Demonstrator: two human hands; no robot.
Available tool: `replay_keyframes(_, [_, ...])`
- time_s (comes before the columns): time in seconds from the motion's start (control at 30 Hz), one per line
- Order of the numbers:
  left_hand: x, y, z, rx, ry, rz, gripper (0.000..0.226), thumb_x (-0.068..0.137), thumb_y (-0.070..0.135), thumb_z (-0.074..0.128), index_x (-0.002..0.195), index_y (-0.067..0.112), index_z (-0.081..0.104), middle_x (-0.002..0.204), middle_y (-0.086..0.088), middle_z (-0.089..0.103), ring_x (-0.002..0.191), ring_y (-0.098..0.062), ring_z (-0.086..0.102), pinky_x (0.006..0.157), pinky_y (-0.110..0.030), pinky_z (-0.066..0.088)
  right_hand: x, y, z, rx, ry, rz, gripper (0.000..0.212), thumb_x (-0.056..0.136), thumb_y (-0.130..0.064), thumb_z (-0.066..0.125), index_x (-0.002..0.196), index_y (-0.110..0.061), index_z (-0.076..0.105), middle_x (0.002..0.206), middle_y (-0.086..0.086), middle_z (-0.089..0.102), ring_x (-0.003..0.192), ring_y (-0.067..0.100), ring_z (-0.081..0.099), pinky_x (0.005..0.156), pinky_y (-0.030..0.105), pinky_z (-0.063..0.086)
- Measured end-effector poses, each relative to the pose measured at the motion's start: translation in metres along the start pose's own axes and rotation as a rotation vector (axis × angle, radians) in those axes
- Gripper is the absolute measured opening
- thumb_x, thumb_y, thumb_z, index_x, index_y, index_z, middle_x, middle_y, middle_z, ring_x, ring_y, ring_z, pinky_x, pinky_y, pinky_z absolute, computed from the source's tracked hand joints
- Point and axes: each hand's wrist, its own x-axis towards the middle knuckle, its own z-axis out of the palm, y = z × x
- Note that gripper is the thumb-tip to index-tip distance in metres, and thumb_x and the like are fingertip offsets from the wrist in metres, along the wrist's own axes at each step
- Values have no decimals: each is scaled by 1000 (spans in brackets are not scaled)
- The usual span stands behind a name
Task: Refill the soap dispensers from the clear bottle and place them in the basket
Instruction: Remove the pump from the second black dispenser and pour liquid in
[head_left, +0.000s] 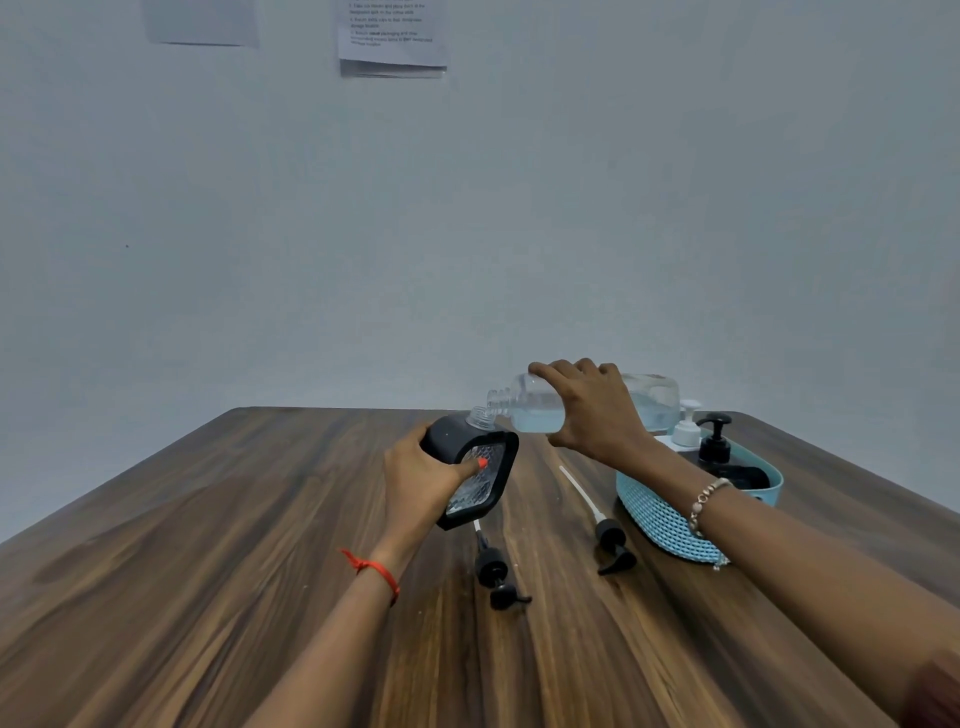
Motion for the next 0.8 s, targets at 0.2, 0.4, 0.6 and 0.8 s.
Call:
replay_keyframes(0.2, [0, -1, 1, 3, 3, -12, 48, 55, 16, 88, 97, 15, 66, 89, -1, 71, 81, -15, 68, 74, -34, 58, 0, 0, 3, 12, -6, 1, 81, 66, -29, 74, 138, -24, 36, 131, 1, 52, 111, 27, 49, 93, 40, 33])
replay_keyframes(0.4, [1, -2, 0, -20, -2, -14, 48, 55, 18, 88, 97, 17, 66, 90, -1, 72, 81, -12, 68, 74, -31, 57, 0, 0, 3, 115, -9, 22, 82, 65, -28, 74, 137, -23, 36, 128, 1, 53, 110, 26, 48, 91, 39, 33])
replay_keyframes(0.6, [3, -5, -2, -76, -9, -42, 47, 54, 16, 89, 95, 17, 66, 88, 0, 72, 79, -11, 68, 71, -28, 56, 5, -3, 2, 402, 48, 69, 83, 58, -26, 81, 132, -19, 44, 119, 5, 53, 99, 22, 53, 84, 36, 42])
replay_keyframes(0.8, [10, -11, -10, -167, -9, -116, 42, 53, 12, 89, 86, 21, 66, 83, 1, 73, 76, -14, 70, 66, -29, 56, 13, 14, 6, 989, 122, 351, 72, 48, -23, 91, 111, -23, 56, 94, -4, 59, 78, 10, 57, 67, 20, 47])
